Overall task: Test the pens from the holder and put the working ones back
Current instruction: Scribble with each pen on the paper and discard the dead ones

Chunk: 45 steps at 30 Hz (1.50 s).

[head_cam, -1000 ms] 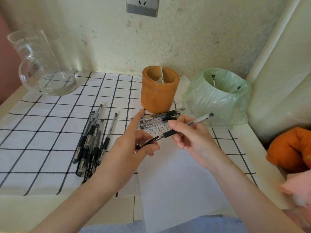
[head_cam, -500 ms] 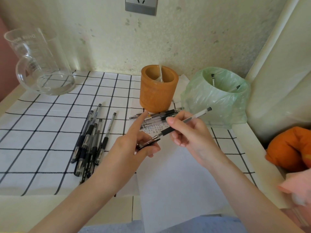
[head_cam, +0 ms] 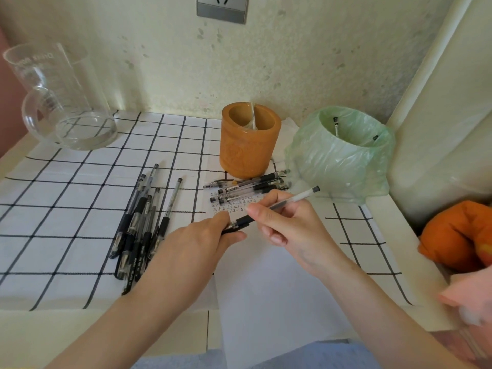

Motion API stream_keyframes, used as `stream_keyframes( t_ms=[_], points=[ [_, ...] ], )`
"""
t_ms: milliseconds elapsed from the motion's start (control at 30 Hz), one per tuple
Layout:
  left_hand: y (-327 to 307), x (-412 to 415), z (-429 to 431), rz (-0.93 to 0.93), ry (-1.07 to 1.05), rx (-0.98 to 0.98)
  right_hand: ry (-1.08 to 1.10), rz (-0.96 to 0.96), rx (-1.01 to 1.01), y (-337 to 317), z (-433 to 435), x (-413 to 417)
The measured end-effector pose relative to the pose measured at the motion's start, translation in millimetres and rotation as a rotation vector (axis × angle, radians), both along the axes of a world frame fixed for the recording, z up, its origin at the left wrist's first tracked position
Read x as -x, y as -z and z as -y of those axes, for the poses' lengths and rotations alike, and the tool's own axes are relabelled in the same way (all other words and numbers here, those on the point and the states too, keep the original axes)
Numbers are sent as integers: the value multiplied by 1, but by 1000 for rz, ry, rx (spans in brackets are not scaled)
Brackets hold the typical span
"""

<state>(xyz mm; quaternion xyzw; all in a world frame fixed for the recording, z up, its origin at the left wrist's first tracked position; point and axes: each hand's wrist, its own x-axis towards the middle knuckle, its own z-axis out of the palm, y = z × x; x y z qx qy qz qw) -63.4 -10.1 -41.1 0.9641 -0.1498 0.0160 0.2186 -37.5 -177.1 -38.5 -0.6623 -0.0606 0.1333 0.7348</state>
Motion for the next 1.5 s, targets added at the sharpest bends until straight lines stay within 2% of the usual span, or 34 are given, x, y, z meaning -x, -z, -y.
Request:
stream_keyframes(
  t_ms=[167, 400, 467, 567, 633, 767, 833, 900, 1000, 1167, 1267, 1367, 1433, 1500],
  points=[
    [3, 0, 3, -27, 8, -50, -59, 6, 6, 1, 2, -1],
    [1, 4, -1, -86, 26, 14, -145, -7, -15, 0, 1, 1],
    [-1, 3, 0, -131, -4, 132, -116, -17, -39, 3, -3, 1],
    [-5, 2, 7, -165, -75, 440, -70, -5, -120, 8, -15, 0],
    [-7, 1, 9, -173, -85, 491, -28, 84, -69, 11, -18, -4],
    [-8, 1, -2, -204, -97, 306, 80, 250, 211, 8, -9, -16],
    [-3, -1, -14, -77, -155, 101, 81, 286, 352, 5, 0, -21],
    [4, -4, -26, 52, -241, -82, 36, 366, 639, 5, 10, -26],
    [12, -6, -39, 95, -348, -230, 12, 407, 898, 11, 22, -35],
    [23, -7, -44, 24, -376, -397, 95, 553, 1032, 20, 24, -46],
    [25, -9, -42, 63, -342, -393, 191, 630, 1061, 26, 24, -54],
    [25, -10, -40, -6, -371, -393, 301, 648, 1119, 30, 21, -58],
    [23, -10, -41, 37, -341, -387, 362, 673, 1147, 31, 20, -57],
    [20, -10, -43, 156, -284, -409, 411, 716, 1086, 32, 18, -56]
  ],
)
